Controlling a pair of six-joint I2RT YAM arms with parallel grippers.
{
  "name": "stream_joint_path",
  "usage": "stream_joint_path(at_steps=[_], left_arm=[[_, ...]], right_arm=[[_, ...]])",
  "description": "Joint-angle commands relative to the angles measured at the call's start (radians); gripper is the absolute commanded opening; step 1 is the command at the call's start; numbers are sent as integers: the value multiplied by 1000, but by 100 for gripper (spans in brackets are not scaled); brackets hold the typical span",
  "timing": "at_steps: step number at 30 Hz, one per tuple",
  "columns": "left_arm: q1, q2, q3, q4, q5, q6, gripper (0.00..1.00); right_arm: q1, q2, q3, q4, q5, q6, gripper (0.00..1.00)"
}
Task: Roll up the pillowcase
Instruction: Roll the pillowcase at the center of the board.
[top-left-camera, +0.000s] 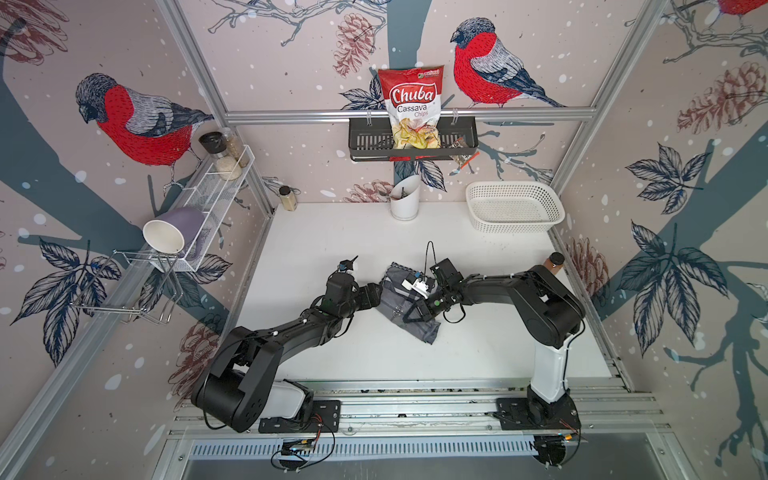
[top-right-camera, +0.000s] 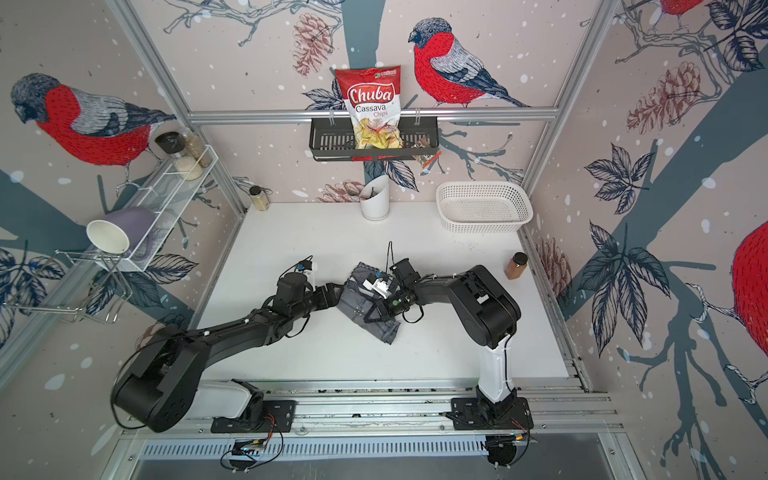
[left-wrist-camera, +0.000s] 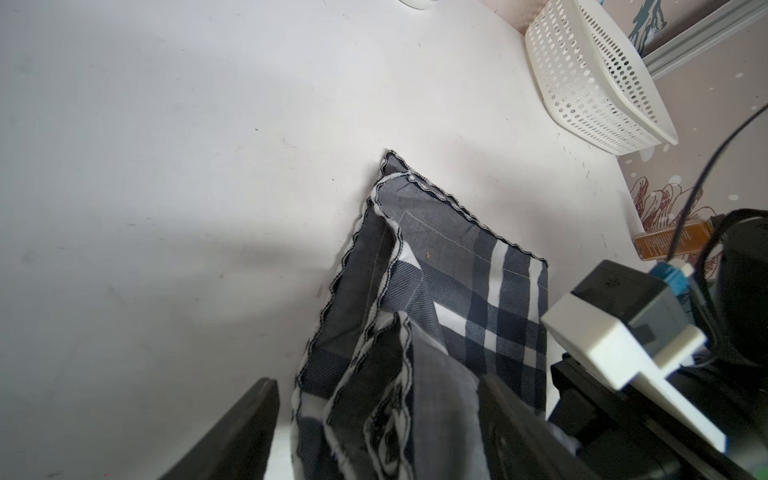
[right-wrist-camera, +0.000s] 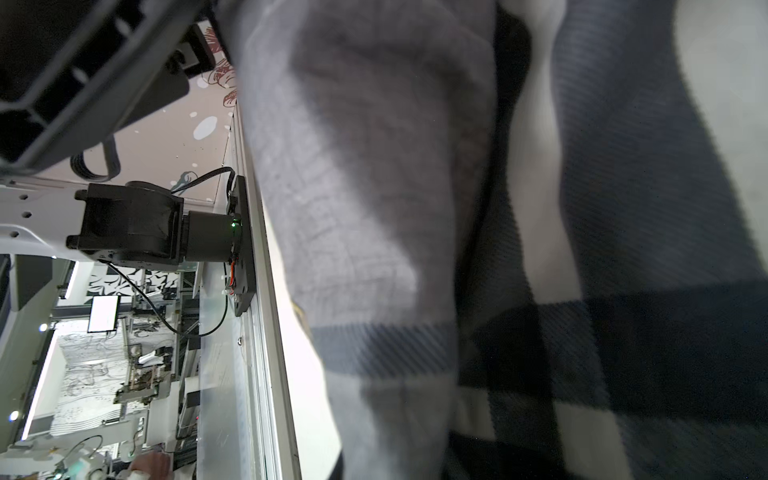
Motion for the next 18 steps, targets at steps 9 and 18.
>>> stream_joint_path(at_steps=[9,18], left_arm=[[-12,94,11,16,-54,1,39],[-11,143,51,8,-59,-11,40]], right_arm=[[17,-189,25,-98,384,18,83],[507,-500,-260,275,1479,-436,100]])
